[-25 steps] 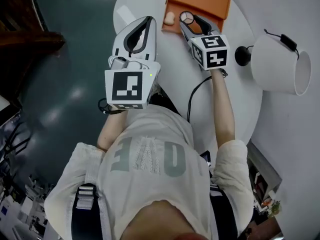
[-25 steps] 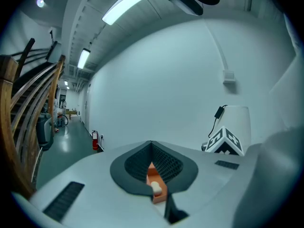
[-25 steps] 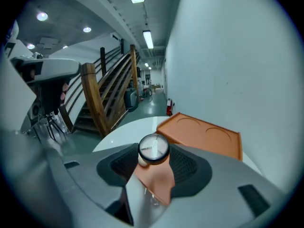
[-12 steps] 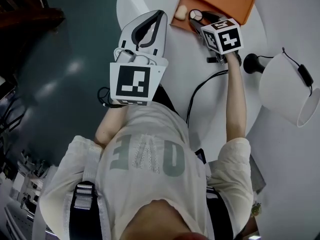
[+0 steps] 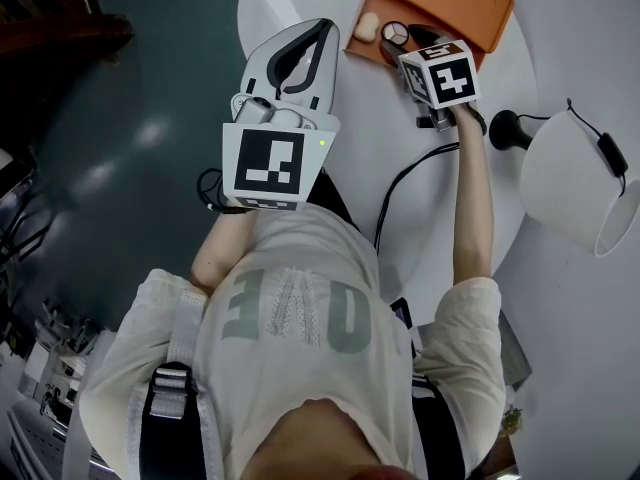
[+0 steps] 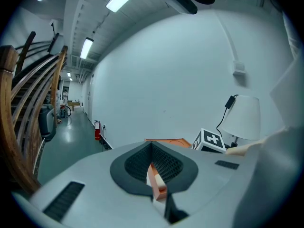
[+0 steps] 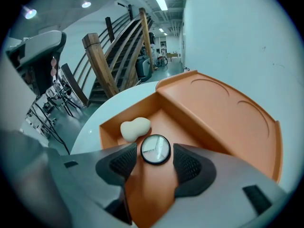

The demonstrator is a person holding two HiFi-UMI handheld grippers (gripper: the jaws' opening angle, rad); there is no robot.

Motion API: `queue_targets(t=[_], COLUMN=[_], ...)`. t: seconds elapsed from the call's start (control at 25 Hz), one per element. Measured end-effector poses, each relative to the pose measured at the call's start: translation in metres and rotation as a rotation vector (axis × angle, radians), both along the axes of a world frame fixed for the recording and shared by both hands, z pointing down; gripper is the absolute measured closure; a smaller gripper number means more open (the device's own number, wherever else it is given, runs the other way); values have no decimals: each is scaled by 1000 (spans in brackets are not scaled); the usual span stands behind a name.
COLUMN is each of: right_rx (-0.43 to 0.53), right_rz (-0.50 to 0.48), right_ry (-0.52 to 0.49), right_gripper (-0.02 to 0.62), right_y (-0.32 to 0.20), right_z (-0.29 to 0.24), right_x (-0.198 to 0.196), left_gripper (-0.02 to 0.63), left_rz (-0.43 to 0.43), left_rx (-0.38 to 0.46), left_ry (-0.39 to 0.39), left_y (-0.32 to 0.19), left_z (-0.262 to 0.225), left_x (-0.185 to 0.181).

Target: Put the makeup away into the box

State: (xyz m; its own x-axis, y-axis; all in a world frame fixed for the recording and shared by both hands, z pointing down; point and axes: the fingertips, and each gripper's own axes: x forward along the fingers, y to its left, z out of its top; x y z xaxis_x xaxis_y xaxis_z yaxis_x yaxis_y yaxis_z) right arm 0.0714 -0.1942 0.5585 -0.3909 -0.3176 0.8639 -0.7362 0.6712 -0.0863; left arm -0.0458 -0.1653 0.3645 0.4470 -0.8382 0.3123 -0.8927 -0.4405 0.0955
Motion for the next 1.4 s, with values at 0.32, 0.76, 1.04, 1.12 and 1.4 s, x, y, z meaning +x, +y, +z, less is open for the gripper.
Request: queue_targets(t=[0.32,0.76,1.04,1.12,1.4], right_rx=[350,988,1124,1123,954], right_rz=[130,424,482,477,552], right_ry=[-178,-418,-450,-451,-410], right_gripper=[364,591,591,591,588], right_y=[-13,74,122,124,122], right_z=[-138,-357,-402,-403,-341], right_x=[-19,7,19,15,51], left_gripper=[598,598,598,598,598], left_rz=[60,189,220,223,236], left_rx=[92,306,385,387,364], left_ry=[35,134,152,154,131], left_y=[6,41,58,59,69], left_z=[-47,-150,-191,-192,-182], left_x=[9,39,43,42,56])
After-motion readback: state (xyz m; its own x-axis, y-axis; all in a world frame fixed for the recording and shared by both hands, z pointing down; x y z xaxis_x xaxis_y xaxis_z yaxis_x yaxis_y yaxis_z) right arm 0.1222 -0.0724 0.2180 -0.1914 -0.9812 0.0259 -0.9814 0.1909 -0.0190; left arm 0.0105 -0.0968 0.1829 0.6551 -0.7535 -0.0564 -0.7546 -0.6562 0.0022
